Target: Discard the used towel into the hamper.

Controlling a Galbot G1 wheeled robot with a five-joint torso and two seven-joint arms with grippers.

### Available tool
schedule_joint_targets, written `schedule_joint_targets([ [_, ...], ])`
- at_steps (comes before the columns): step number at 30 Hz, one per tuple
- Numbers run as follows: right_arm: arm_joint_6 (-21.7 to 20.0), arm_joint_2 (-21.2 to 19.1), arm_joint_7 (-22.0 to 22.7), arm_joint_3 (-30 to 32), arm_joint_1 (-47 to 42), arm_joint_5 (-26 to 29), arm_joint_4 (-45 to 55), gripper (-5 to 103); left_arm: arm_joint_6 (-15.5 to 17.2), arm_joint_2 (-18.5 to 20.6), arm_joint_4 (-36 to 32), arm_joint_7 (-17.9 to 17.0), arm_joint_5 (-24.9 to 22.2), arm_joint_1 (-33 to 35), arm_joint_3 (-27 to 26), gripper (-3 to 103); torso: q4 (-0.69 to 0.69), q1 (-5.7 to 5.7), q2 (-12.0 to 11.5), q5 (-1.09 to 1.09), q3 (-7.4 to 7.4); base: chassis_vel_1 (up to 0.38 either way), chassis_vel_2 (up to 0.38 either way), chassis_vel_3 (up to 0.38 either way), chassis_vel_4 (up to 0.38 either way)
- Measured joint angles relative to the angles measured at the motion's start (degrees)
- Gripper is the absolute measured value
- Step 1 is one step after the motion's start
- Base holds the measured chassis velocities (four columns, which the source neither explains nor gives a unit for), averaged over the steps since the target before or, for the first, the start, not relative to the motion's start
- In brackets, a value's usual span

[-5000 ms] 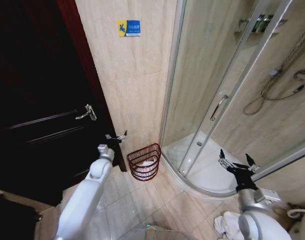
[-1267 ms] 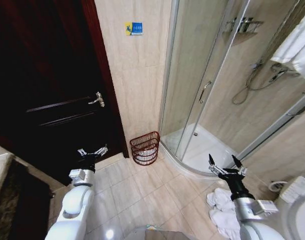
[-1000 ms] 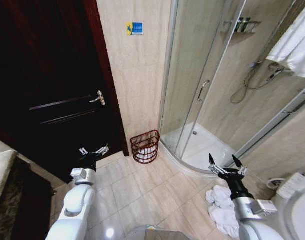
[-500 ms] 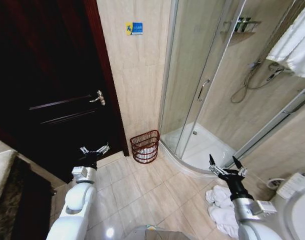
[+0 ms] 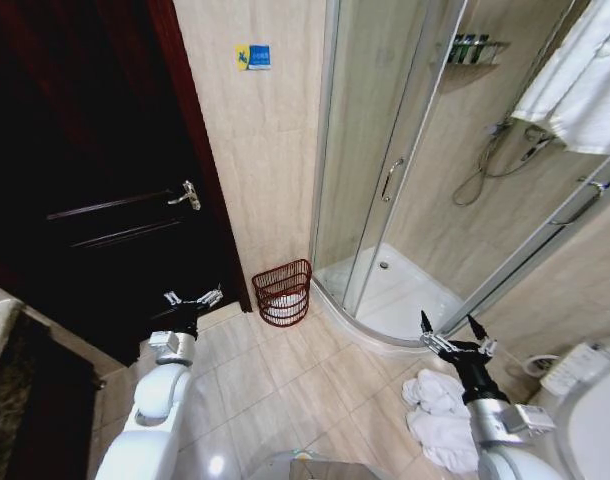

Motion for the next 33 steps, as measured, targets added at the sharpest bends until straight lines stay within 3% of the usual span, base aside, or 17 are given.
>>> schedule_joint_targets([
  [33, 0.26, -1.25, 0.0, 1.19, -0.79, 1.97, 0.03, 100, 0.05, -1.18, -0.98, -0.27, 2.72, 1.19, 1.53, 100, 0.0, 0.0, 0.0, 0.0, 0.0, -0.055, -0.058, 0.055, 0.054],
])
